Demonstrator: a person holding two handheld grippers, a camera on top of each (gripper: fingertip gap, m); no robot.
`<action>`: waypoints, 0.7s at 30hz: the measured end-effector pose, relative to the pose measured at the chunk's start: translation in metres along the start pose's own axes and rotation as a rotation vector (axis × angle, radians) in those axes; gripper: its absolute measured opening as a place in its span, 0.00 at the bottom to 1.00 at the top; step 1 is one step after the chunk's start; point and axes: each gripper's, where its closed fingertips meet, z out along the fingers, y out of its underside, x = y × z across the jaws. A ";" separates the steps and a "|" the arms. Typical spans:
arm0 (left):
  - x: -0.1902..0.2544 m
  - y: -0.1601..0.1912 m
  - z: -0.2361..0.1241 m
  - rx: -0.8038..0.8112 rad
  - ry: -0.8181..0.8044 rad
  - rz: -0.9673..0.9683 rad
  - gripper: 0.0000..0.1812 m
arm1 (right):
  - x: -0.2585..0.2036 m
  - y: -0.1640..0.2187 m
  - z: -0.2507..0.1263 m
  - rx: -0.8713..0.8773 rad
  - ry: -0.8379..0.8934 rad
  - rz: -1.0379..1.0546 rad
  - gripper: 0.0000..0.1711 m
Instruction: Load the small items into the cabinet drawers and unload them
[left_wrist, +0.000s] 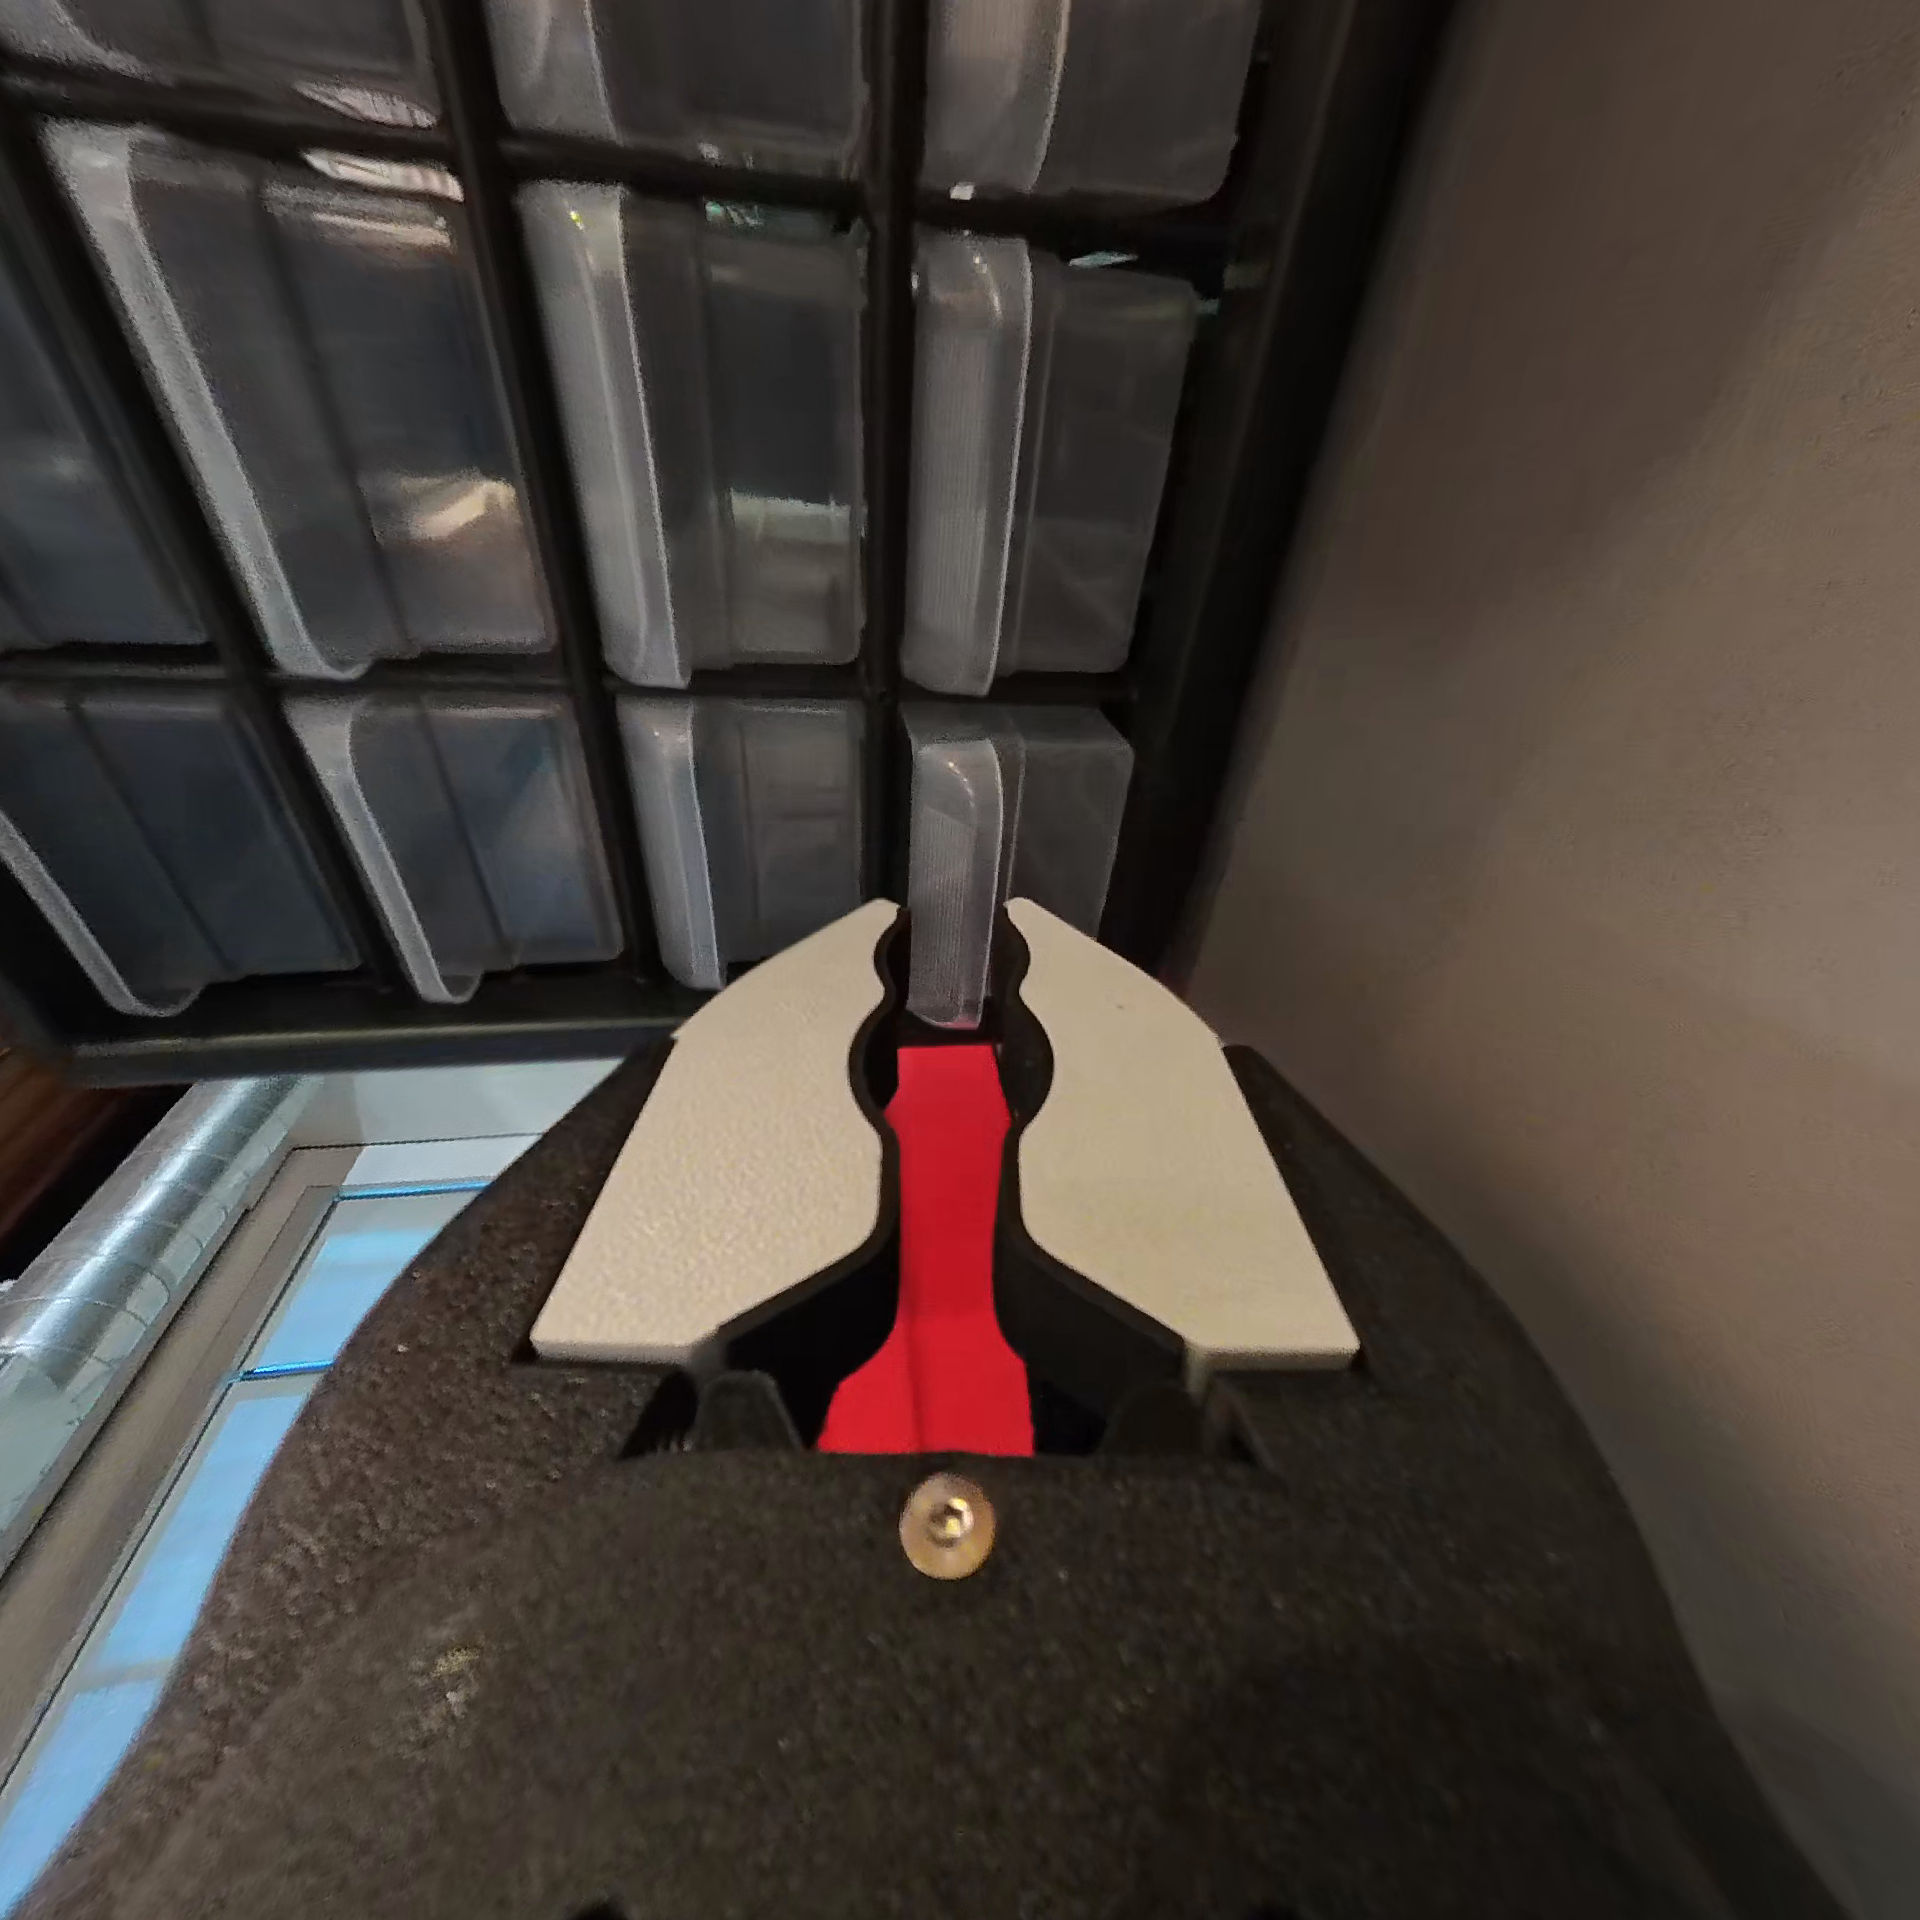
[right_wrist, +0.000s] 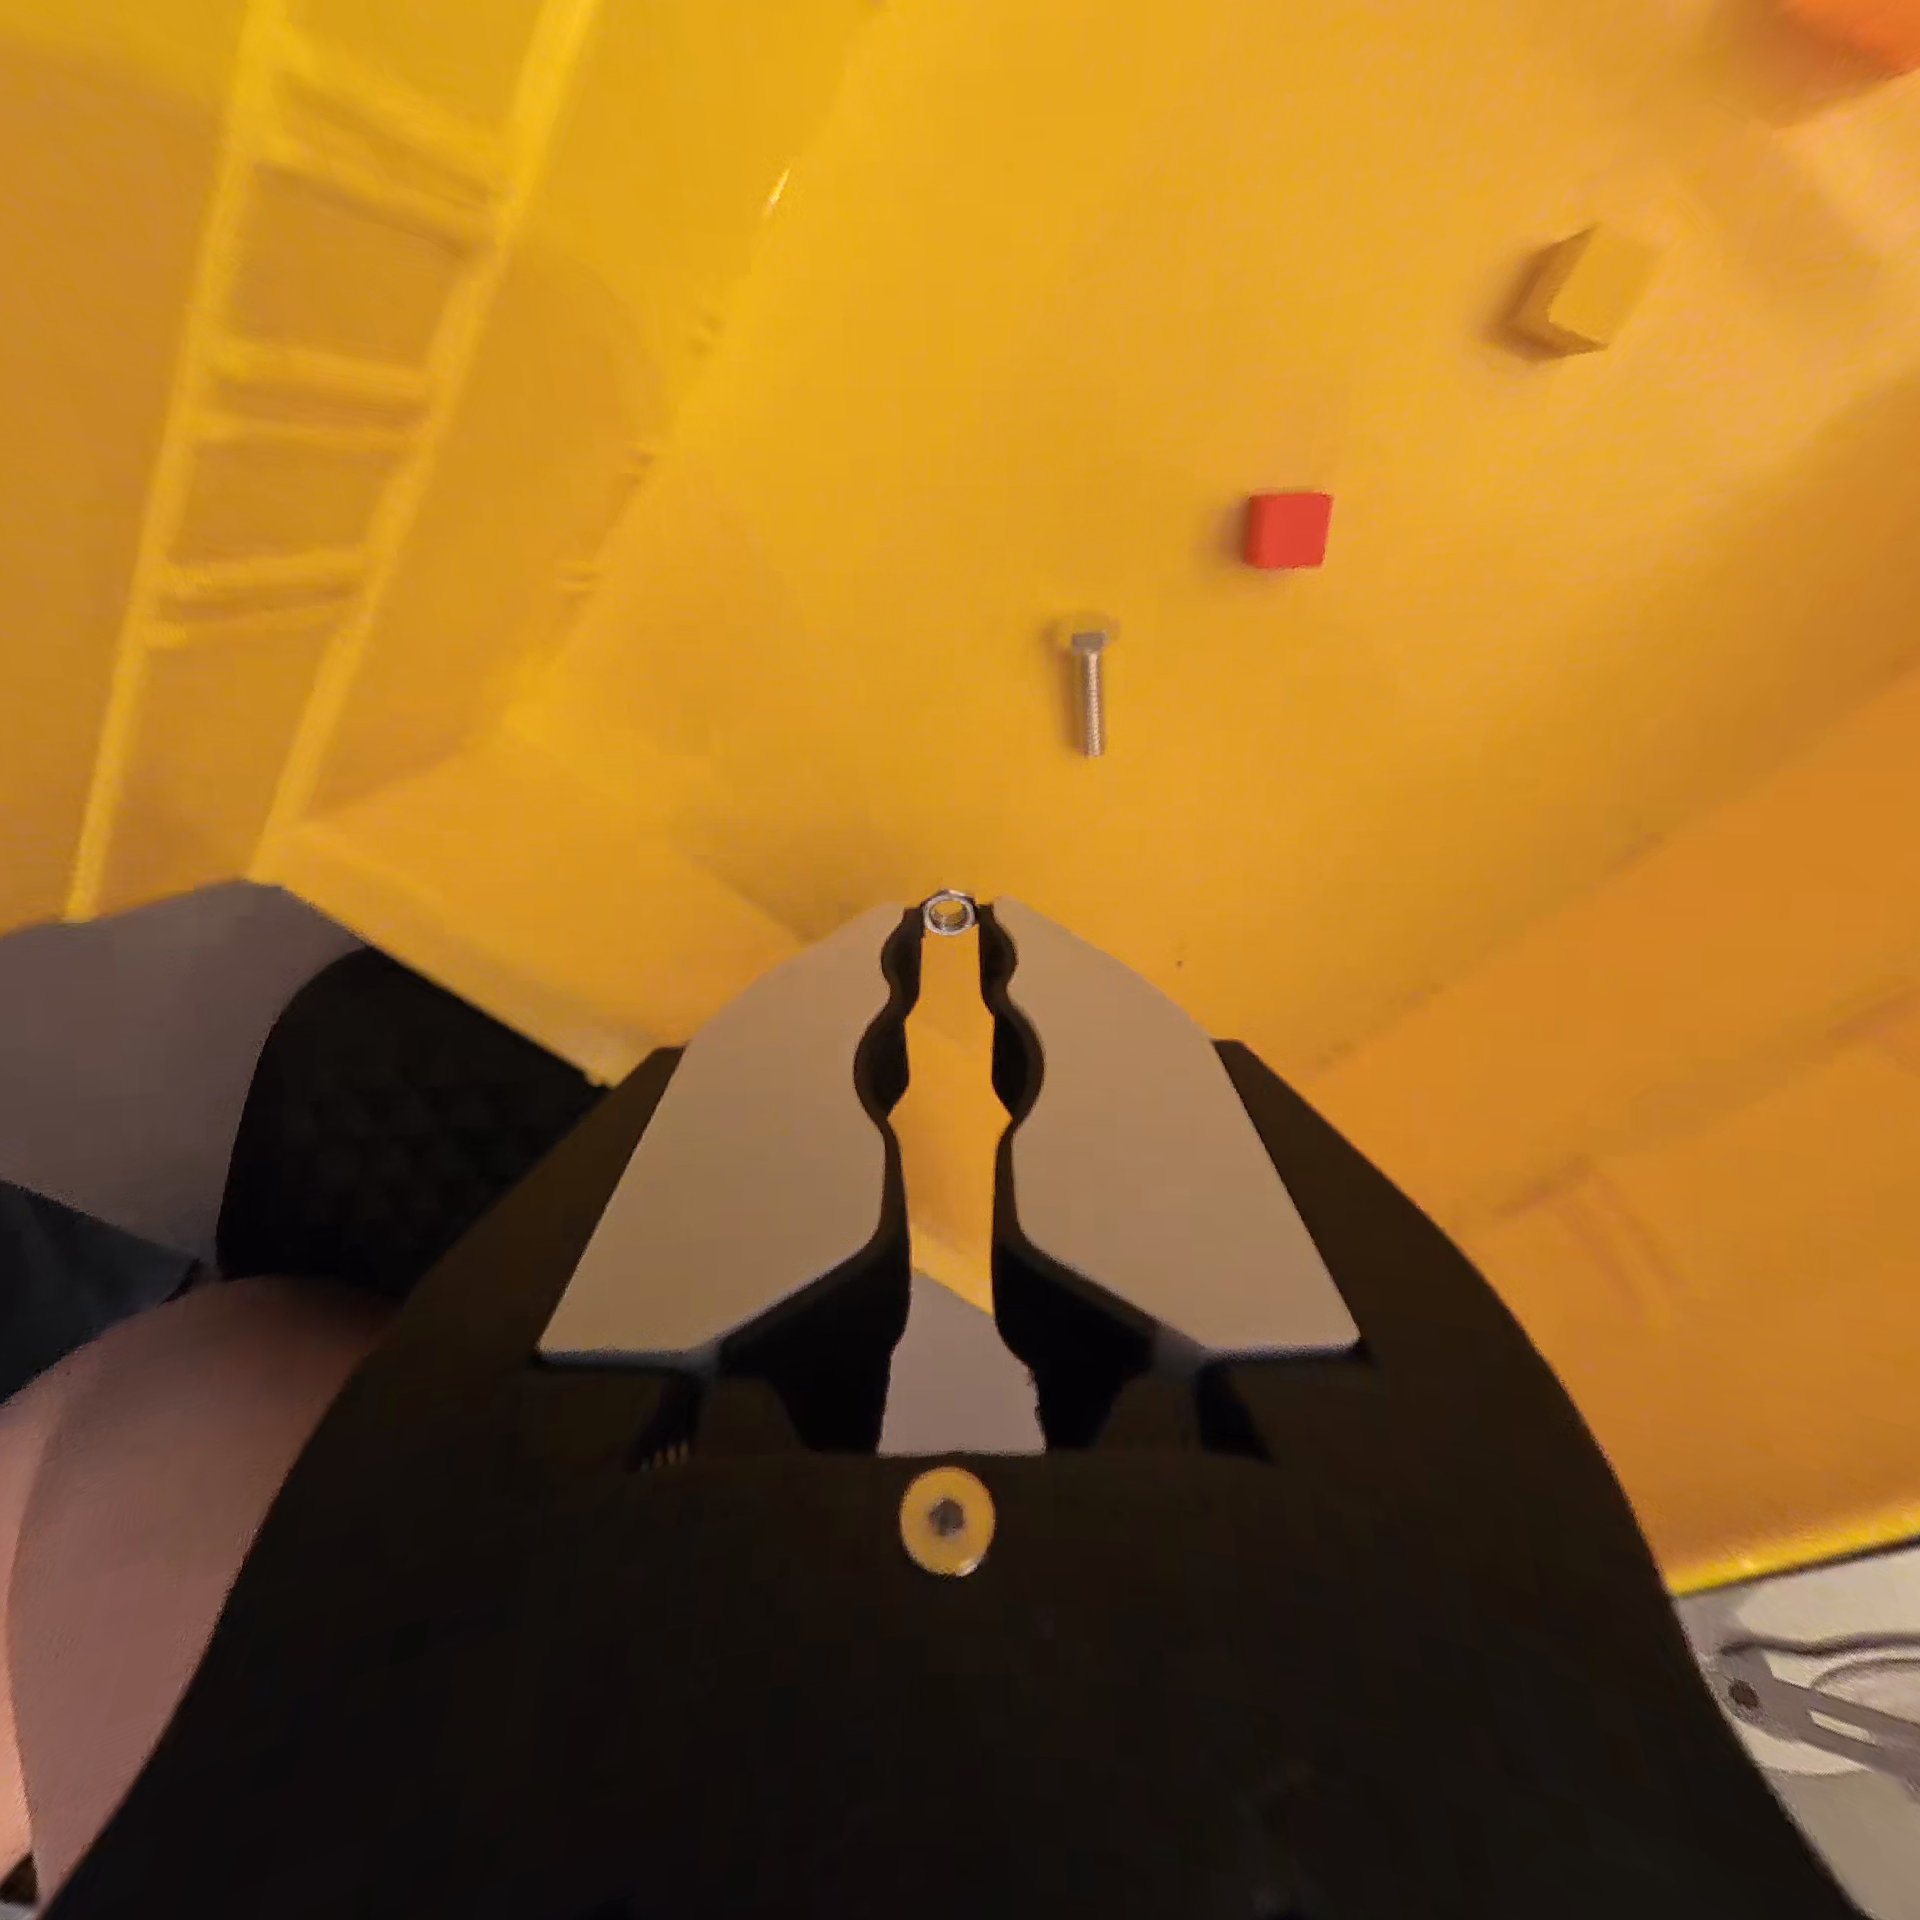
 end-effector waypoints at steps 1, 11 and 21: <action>-0.001 0.000 0.003 -0.004 -0.006 -0.005 0.08 | 0.001 -0.001 0.004 -0.021 0.005 0.003 0.07; -0.003 -0.001 0.015 -0.004 -0.032 -0.033 0.08 | 0.007 -0.006 0.023 -0.067 -0.004 0.063 0.14; -0.024 -0.008 -0.016 0.116 -0.033 -0.367 0.16 | 0.027 -0.022 -0.080 0.548 0.061 0.079 0.15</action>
